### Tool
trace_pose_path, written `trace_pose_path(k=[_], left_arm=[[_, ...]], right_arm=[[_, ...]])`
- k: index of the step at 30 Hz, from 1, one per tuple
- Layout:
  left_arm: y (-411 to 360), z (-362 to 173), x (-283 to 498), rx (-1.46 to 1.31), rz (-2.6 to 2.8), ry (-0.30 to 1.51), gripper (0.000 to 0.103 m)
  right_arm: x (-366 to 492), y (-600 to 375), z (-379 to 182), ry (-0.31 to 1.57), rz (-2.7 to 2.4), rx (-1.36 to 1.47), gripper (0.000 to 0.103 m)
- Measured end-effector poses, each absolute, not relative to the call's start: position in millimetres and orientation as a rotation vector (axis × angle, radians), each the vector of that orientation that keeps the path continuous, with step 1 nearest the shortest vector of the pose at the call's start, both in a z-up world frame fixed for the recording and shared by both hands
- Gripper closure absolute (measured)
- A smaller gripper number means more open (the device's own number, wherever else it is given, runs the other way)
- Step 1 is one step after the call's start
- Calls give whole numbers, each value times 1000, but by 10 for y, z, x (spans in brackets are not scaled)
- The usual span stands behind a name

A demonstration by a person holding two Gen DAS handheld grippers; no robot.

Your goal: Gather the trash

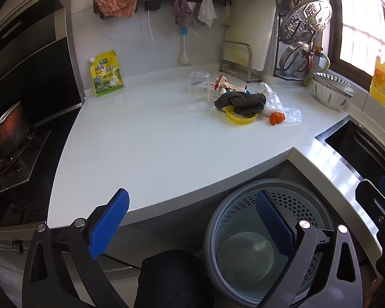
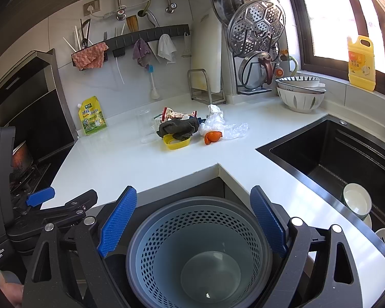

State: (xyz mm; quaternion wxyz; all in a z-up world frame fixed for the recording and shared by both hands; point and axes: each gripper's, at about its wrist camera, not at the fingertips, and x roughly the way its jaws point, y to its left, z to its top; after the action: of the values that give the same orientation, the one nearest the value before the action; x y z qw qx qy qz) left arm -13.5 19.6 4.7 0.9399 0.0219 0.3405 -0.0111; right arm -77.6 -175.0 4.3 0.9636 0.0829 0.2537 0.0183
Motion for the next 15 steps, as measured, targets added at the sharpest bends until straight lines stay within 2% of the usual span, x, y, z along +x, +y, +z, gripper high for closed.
trace_pose_path(k=[15], left_arm=[[136,-90,247,37,-18,717,6]], right_arm=[[-308,-2107,-197,584,44,235,17]])
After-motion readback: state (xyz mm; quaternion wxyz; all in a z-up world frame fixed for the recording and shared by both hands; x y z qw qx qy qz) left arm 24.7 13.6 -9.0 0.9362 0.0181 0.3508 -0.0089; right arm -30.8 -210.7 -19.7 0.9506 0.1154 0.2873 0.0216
